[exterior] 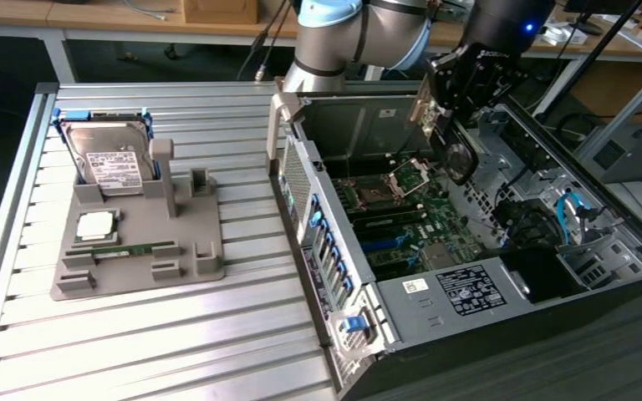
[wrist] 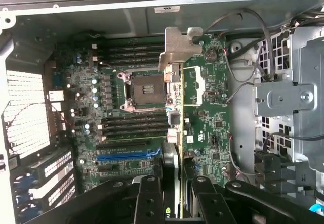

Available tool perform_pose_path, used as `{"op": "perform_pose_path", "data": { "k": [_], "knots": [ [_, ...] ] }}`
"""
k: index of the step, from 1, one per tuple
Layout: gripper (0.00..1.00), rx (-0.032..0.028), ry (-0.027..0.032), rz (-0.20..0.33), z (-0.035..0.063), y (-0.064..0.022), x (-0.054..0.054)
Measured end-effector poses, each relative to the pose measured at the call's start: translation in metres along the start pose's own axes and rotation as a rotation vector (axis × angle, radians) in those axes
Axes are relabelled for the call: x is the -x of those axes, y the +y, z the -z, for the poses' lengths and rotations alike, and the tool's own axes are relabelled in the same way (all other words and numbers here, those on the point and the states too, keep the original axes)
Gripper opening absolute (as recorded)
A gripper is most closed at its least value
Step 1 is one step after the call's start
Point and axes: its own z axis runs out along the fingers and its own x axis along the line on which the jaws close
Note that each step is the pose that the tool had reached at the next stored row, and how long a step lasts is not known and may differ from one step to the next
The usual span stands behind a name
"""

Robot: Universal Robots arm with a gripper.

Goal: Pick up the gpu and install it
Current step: 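Pick up the gpu and move the gpu toward the slot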

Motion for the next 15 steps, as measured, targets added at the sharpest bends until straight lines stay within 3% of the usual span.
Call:
{"op": "perform_pose_path", "data": {
  "k": [15],
  "knots": [
    [0.27, -0.0004, 0.0000, 0.000, -0.0094, 0.0011, 0.014]
  ]
}}
